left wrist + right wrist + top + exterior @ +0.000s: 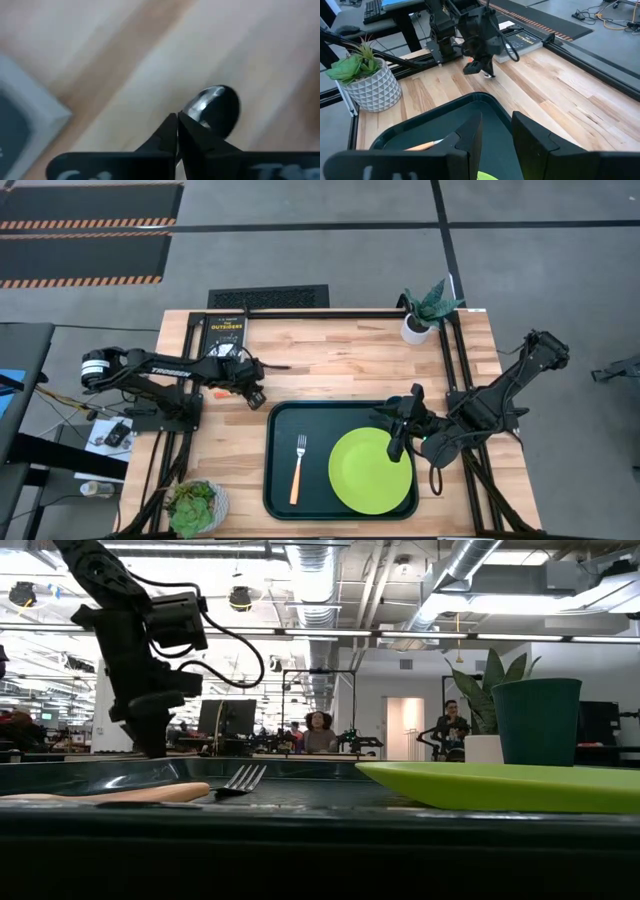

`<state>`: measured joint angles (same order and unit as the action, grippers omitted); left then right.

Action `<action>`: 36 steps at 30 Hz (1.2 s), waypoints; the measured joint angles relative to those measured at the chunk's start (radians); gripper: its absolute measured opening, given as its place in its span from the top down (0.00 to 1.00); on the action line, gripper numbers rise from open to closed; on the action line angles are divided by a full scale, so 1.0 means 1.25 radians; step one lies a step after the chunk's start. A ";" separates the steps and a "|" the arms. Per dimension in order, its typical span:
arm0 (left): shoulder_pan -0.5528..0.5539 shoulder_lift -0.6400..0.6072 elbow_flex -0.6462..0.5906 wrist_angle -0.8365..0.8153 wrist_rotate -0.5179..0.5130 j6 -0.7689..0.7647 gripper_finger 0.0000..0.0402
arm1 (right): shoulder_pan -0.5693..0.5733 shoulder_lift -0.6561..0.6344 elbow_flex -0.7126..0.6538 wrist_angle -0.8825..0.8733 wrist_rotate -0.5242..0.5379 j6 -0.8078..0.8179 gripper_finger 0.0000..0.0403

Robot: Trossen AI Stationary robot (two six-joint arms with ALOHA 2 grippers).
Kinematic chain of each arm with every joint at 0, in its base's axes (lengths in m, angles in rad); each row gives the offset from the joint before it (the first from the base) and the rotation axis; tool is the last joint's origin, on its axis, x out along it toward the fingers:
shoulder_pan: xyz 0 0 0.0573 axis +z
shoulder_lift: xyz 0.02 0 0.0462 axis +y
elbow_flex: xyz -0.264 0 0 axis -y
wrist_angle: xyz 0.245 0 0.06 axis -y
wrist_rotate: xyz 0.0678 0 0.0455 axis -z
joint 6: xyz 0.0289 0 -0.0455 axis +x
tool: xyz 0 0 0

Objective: Pick and place plate/cup/fork/spoon on tray
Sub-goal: Put the orange spoon on the black serving tray to the left of the light orange fork

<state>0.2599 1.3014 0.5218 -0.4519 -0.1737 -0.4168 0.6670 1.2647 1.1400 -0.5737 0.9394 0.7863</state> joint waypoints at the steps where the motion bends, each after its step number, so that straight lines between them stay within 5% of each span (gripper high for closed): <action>1: 0.006 0.000 0.002 0.001 -0.012 -0.010 1.00 | 0.000 0.000 0.000 -0.001 0.000 0.000 0.68; 18: 0.081 -0.011 0.005 0.128 -0.089 -0.003 0.98 | 0.000 0.000 0.000 -0.002 0.000 -0.001 0.68; 29: 0.124 -0.038 -0.002 0.110 0.049 0.163 0.59 | -0.002 0.000 0.000 -0.009 0.000 -0.007 0.68; 36: 0.133 0.011 -0.011 0.101 0.149 0.205 0.56 | -0.002 0.000 0.000 -0.017 0.000 -0.007 0.68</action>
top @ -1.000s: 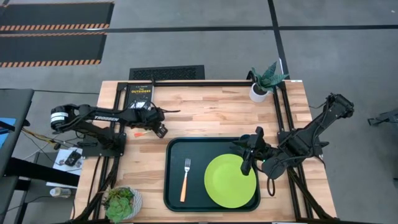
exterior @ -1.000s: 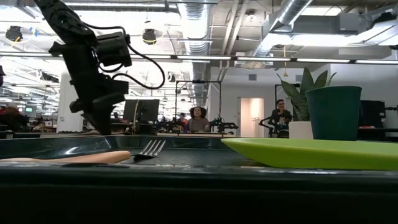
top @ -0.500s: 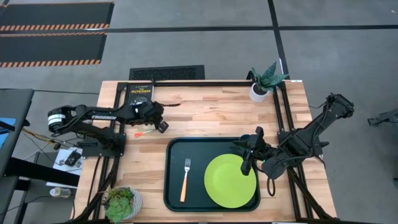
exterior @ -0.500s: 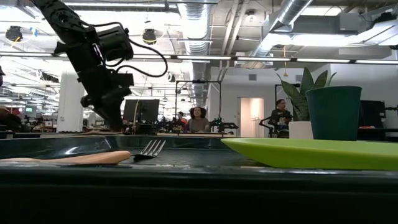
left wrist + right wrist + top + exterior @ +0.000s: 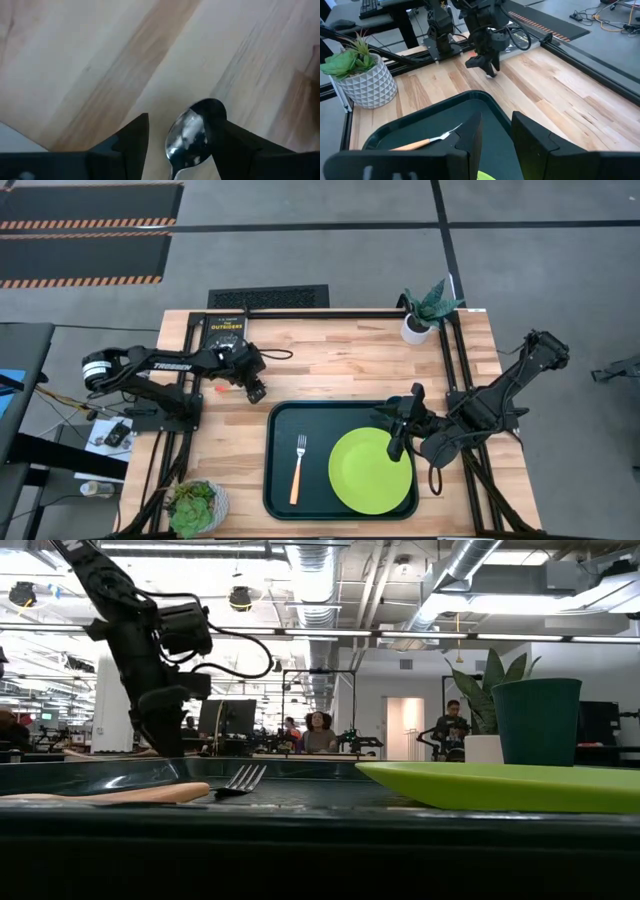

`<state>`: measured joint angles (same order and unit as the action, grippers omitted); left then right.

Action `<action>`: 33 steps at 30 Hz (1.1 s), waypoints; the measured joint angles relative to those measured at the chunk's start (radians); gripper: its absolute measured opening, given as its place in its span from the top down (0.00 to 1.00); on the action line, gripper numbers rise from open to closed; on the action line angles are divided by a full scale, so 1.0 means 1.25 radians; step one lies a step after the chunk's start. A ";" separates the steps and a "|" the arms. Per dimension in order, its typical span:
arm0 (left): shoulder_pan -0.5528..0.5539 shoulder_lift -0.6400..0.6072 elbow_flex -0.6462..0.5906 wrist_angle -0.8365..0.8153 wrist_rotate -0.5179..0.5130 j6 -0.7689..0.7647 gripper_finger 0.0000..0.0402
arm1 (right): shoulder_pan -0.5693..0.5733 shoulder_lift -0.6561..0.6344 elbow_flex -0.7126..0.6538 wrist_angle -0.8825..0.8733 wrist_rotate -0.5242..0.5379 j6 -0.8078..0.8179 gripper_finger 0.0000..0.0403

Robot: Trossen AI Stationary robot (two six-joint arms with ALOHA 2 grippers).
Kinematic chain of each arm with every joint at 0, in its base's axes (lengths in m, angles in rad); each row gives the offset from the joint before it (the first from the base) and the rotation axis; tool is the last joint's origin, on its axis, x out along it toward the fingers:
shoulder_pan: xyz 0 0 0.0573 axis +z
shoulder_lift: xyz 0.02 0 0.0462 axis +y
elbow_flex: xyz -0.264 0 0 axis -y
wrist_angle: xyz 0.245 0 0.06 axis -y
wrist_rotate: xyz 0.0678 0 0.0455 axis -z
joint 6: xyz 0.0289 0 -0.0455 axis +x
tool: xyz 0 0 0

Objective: Pick and place plate/cup/fork/spoon on tray
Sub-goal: Put the orange spoon on the black serving tray to the left of the light orange fork

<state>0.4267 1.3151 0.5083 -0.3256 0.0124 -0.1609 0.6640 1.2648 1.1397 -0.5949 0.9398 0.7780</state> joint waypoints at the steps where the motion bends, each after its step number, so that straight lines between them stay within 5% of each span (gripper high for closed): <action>1: 0.000 0.003 0.000 0.003 0.000 0.002 0.56 | 0.000 0.000 0.000 0.000 0.000 0.000 0.68; 10: -0.001 0.011 0.000 0.002 -0.028 -0.001 0.67 | 0.001 0.000 0.000 -0.004 0.000 0.005 0.68; 21: -0.001 0.011 0.000 0.020 -0.228 -0.094 0.98 | -0.010 0.000 0.000 -0.004 0.000 0.000 0.68; 33: 0.000 0.011 0.000 0.065 -0.281 -0.209 1.00 | -0.010 0.000 0.000 -0.003 0.000 0.006 0.68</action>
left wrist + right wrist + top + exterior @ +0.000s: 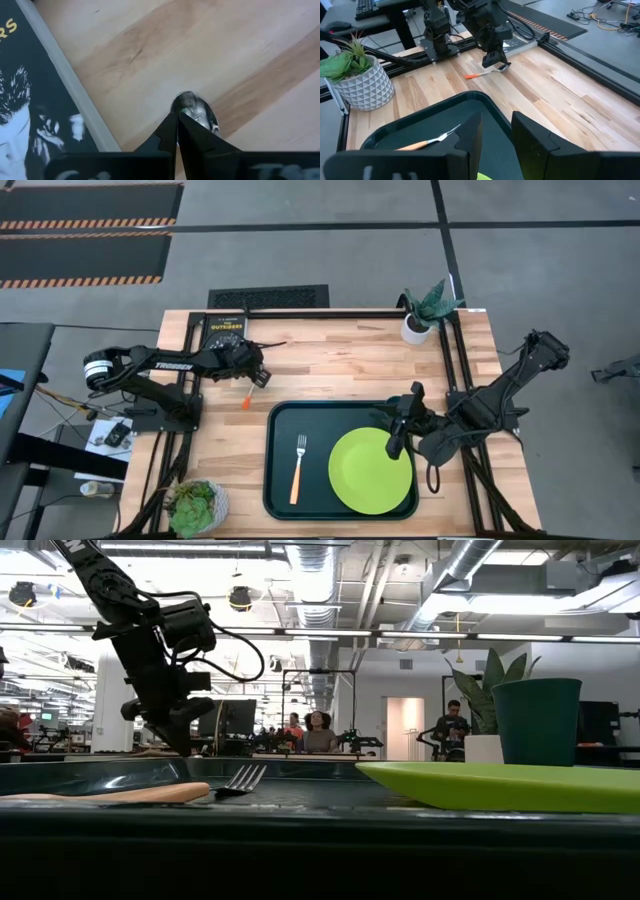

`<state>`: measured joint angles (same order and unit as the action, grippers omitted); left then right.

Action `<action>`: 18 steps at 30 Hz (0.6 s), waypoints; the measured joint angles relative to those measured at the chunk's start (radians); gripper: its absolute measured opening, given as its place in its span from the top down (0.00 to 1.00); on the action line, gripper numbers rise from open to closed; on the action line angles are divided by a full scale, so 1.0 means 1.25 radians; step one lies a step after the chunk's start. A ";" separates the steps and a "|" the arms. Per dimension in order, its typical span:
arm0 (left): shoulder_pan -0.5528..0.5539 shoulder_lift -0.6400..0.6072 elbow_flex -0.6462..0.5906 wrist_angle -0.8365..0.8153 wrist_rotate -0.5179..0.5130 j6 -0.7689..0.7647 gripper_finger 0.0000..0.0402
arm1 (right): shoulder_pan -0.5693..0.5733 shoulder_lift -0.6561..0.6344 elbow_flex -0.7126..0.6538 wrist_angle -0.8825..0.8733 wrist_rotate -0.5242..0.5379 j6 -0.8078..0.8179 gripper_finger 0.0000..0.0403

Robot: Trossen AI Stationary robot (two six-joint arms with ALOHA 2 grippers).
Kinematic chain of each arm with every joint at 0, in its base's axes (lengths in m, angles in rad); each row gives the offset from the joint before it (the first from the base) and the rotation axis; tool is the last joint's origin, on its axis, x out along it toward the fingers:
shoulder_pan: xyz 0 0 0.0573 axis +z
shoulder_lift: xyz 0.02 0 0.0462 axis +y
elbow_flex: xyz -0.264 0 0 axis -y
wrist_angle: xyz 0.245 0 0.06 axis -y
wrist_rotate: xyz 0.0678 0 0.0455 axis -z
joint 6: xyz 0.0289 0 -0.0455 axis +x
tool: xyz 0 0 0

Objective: Pick and place plate/cup/fork/spoon on tray
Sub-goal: Put the orange spoon on the black serving tray to the left of the light orange fork

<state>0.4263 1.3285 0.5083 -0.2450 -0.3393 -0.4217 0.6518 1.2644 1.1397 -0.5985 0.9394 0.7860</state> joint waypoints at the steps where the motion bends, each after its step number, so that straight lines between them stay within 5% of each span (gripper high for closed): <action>1: 0.000 0.000 0.000 0.000 0.000 -0.003 1.00 | 0.000 0.000 0.000 0.000 0.000 0.000 0.68; 8: 0.000 0.000 0.000 -0.002 -0.006 -0.028 1.00 | 0.000 0.000 0.000 0.000 0.000 0.000 0.68; 13: 0.002 -0.005 0.018 -0.044 -0.099 -0.024 0.99 | 0.002 0.000 0.000 -0.001 -0.001 0.000 0.68; 18: 0.005 -0.035 0.066 -0.075 -0.091 0.059 0.87 | 0.002 0.000 0.000 -0.007 -0.005 0.001 0.68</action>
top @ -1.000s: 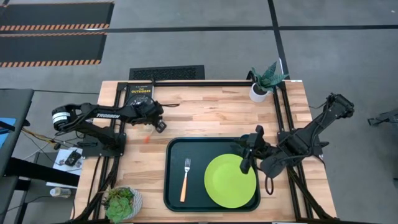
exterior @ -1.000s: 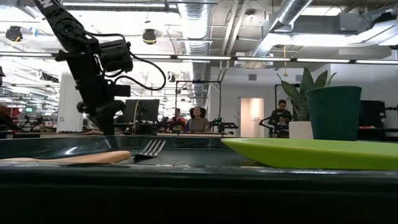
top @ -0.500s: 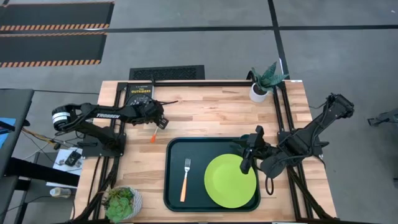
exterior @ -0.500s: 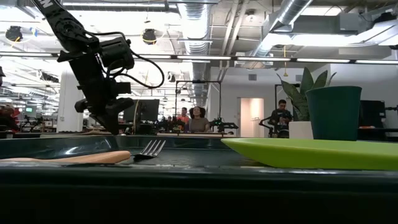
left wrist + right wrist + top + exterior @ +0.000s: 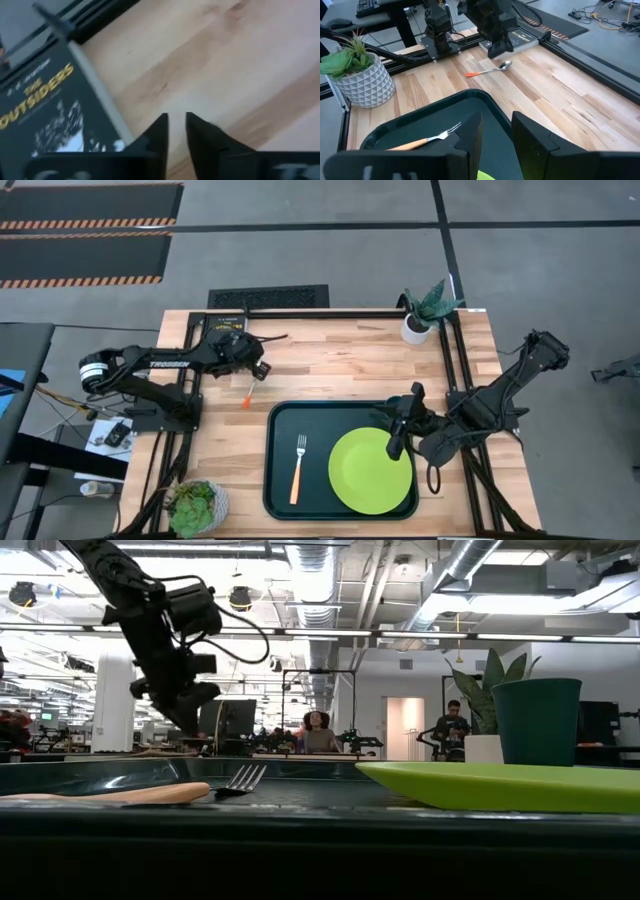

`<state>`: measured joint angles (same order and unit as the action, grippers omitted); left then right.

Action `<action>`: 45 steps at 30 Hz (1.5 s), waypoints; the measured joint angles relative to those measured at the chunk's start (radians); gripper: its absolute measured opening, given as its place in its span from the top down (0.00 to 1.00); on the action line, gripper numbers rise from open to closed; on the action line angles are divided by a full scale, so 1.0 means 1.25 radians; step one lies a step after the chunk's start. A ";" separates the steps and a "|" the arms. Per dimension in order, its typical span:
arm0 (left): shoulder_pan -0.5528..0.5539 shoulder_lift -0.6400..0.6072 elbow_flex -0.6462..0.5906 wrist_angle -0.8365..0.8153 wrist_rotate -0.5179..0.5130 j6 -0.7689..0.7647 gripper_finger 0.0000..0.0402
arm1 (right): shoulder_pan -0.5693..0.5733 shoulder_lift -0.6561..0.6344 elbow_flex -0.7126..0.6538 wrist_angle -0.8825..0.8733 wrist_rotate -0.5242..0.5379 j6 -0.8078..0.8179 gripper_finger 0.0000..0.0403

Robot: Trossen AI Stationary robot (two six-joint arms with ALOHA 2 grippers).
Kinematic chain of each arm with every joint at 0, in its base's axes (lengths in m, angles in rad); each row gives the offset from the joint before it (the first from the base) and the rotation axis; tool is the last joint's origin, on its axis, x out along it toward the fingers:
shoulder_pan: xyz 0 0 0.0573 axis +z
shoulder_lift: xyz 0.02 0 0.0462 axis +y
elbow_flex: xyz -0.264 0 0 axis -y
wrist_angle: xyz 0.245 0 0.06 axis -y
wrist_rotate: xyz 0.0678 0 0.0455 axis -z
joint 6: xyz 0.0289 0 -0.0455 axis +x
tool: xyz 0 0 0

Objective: Pick and place plate/cup/fork/spoon on tray
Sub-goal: Put the orange spoon on the black serving tray to the left of the light orange fork

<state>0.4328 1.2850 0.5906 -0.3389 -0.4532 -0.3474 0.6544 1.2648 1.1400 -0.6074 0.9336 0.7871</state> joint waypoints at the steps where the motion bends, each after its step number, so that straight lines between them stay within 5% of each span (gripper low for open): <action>1: 0.001 -0.001 0.005 0.000 0.011 0.022 0.83 | 0.000 0.000 0.000 -0.003 0.000 0.001 0.68; 9: 0.076 0.021 0.008 0.003 0.230 0.181 0.58 | -0.002 0.000 0.000 -0.014 0.000 0.001 0.68; 15: 0.138 0.021 0.008 -0.005 0.257 0.260 0.59 | -0.001 0.000 0.000 -0.016 -0.001 0.001 0.68; 21: 0.178 0.021 0.007 -0.005 0.372 0.284 0.62 | -0.001 0.000 0.000 -0.017 -0.010 0.001 0.68; 34: 0.181 0.020 -0.106 0.108 0.379 0.268 0.63 | -0.001 0.000 0.000 -0.017 -0.013 0.000 0.68; 38: 0.181 0.019 -0.122 0.108 0.374 0.276 0.70 | -0.001 0.000 0.000 -0.017 -0.013 0.000 0.68; 45: 0.181 0.020 -0.123 0.124 0.335 0.237 0.98 | -0.001 0.000 0.000 -0.017 -0.013 -0.001 0.68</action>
<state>0.6590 1.3097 0.4363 -0.1841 -0.0345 -0.0507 0.6529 1.2646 1.1404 -0.6285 0.9176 0.7863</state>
